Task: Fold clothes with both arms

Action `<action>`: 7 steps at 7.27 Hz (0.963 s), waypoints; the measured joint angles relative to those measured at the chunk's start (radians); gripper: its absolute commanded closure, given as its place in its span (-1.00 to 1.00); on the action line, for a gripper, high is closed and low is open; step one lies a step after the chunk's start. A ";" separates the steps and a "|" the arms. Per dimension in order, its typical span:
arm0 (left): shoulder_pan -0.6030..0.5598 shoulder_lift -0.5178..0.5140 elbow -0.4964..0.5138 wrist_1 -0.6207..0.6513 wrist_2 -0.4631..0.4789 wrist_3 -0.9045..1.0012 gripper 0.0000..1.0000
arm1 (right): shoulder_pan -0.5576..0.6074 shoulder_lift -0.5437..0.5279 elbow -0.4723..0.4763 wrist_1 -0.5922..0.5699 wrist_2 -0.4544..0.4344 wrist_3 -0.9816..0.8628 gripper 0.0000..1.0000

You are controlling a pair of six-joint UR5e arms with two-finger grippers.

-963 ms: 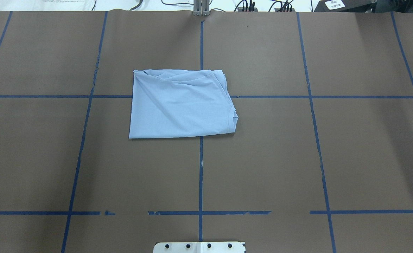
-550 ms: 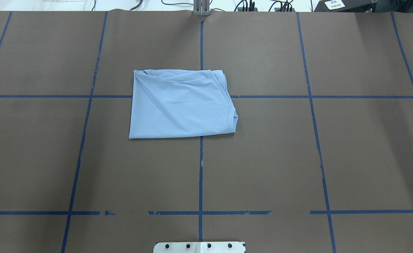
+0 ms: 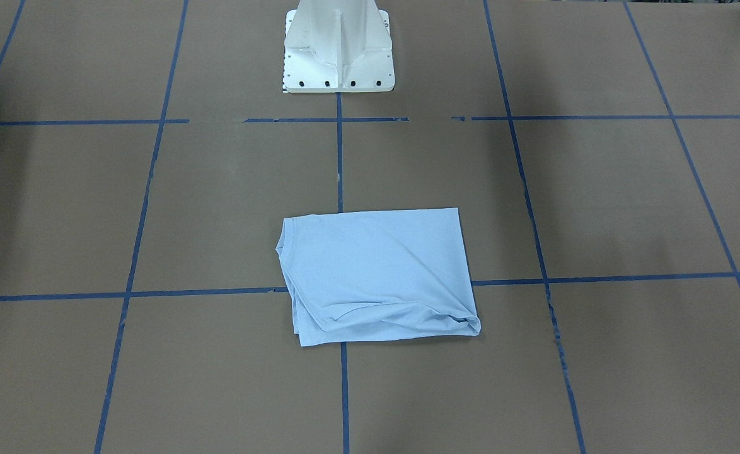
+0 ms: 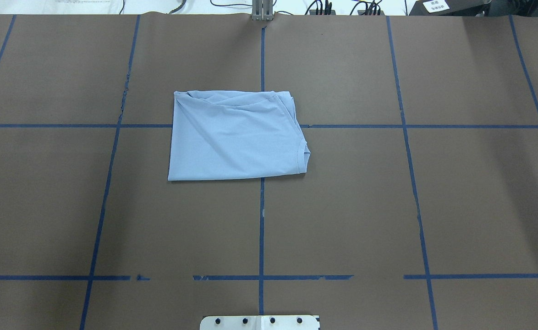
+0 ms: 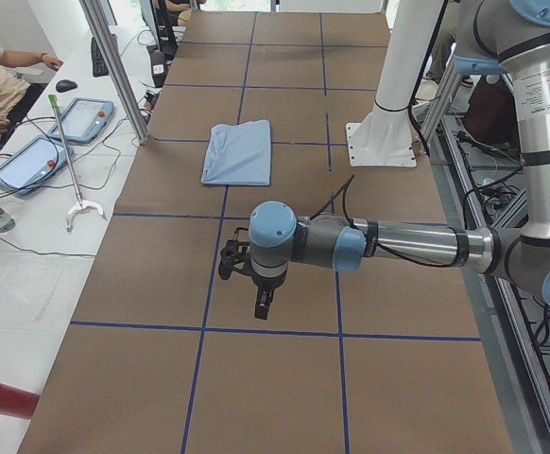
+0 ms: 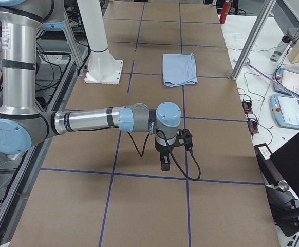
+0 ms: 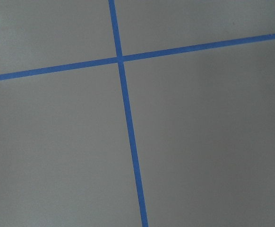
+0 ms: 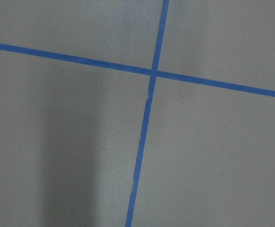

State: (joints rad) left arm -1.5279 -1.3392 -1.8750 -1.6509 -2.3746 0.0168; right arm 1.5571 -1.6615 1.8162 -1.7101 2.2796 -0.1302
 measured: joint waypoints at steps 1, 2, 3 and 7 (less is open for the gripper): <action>0.000 0.000 0.000 0.000 0.000 -0.001 -1.00 | 0.000 -0.001 0.001 0.001 0.000 0.000 -1.00; 0.000 0.000 0.000 0.000 0.000 -0.002 -1.00 | 0.000 -0.001 0.002 0.001 0.000 0.000 -1.00; 0.000 0.000 0.000 0.000 0.000 -0.004 -1.00 | 0.000 -0.002 0.004 0.001 0.000 -0.001 -1.00; 0.000 0.007 -0.001 0.002 0.001 -0.006 -1.00 | 0.000 -0.015 0.023 0.002 0.001 -0.002 -1.00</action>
State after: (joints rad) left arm -1.5279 -1.3322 -1.8760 -1.6491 -2.3733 0.0108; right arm 1.5570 -1.6765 1.8396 -1.7085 2.2810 -0.1323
